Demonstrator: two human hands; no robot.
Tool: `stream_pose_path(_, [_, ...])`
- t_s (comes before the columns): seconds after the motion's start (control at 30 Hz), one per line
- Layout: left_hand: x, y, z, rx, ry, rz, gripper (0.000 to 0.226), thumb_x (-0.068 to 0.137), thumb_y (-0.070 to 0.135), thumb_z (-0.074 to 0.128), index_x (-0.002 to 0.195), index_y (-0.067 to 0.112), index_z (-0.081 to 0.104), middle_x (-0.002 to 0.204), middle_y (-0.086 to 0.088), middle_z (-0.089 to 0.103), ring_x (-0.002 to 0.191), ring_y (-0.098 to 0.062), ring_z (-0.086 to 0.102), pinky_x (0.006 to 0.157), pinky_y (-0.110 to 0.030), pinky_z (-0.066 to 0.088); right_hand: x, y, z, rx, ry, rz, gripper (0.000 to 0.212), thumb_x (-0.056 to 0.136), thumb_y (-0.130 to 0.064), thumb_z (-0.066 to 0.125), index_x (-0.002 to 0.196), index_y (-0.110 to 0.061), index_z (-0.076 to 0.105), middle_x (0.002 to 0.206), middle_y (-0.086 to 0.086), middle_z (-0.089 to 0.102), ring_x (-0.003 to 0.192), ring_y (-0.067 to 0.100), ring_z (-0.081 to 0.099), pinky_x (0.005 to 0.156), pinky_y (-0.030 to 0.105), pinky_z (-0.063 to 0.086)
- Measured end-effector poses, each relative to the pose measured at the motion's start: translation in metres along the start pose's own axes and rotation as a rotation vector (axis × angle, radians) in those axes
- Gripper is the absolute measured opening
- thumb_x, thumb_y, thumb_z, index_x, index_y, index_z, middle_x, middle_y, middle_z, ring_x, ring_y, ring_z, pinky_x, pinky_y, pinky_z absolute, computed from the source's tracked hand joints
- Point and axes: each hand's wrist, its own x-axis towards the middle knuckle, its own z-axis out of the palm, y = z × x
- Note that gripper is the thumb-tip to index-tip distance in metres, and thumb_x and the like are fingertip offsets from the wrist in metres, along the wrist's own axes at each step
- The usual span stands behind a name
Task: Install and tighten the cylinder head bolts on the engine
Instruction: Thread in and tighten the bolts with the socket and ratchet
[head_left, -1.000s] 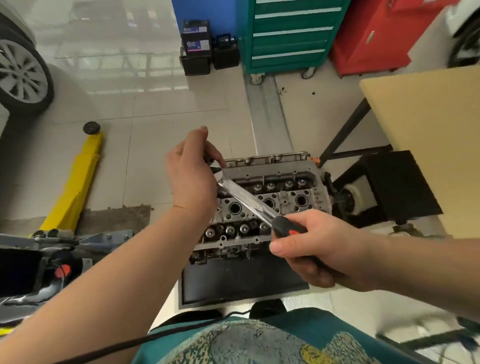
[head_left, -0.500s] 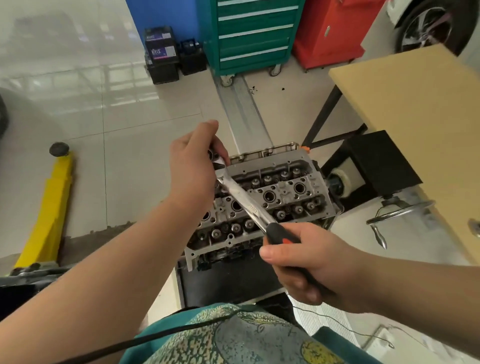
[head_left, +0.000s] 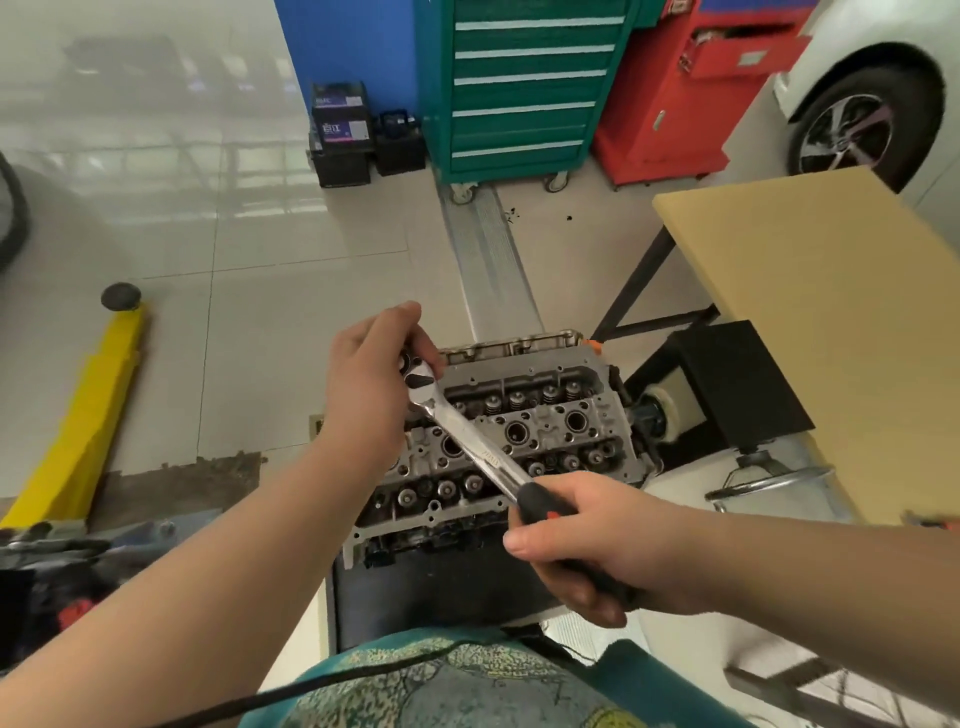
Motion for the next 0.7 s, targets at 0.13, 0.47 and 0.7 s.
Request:
stream_pose_path(0.13, [-0.005, -0.003, 0.006, -0.156, 0.091, -0.038, 0.032, 0.089, 0.029, 0.062, 0.058, 0.023, 0.066, 0.061, 0.0, 0.059, 0.058, -0.013, 0.056, 0.059, -0.027, 0.047, -0.006, -0.023, -0.044, -0.195, -0.073, 0.072, 0.028, 0.095, -0.041, 0.072, 0.089, -0.018, 0.058, 0.062, 0.01, 0.05, 0.044, 0.022, 0.043, 0.047, 0.031, 0.035])
stream_pose_path(0.47, [-0.014, -0.015, 0.02, -0.054, 0.283, 0.076, 0.03, 0.094, -0.002, 0.047, 0.081, 0.011, 0.07, 0.072, 0.011, 0.069, 0.069, 0.0, 0.064, 0.064, -0.016, 0.052, 0.037, -0.132, -0.162, -0.716, -0.286, 0.213, 0.052, 0.089, -0.071, 0.061, 0.086, -0.018, 0.066, 0.062, 0.004, 0.055, 0.043, 0.016, 0.045, 0.039, 0.024, 0.039])
stream_pose_path(0.7, [-0.016, -0.012, 0.036, 0.019, 0.458, 0.13, 0.04, 0.096, 0.004, 0.052, 0.07, 0.024, 0.076, 0.073, 0.012, 0.072, 0.071, 0.002, 0.064, 0.067, -0.011, 0.048, 0.082, -0.191, -0.185, -0.907, -0.477, 0.233, 0.048, 0.092, -0.061, 0.066, 0.096, -0.014, 0.069, 0.074, 0.009, 0.062, 0.051, 0.017, 0.055, 0.044, 0.024, 0.046])
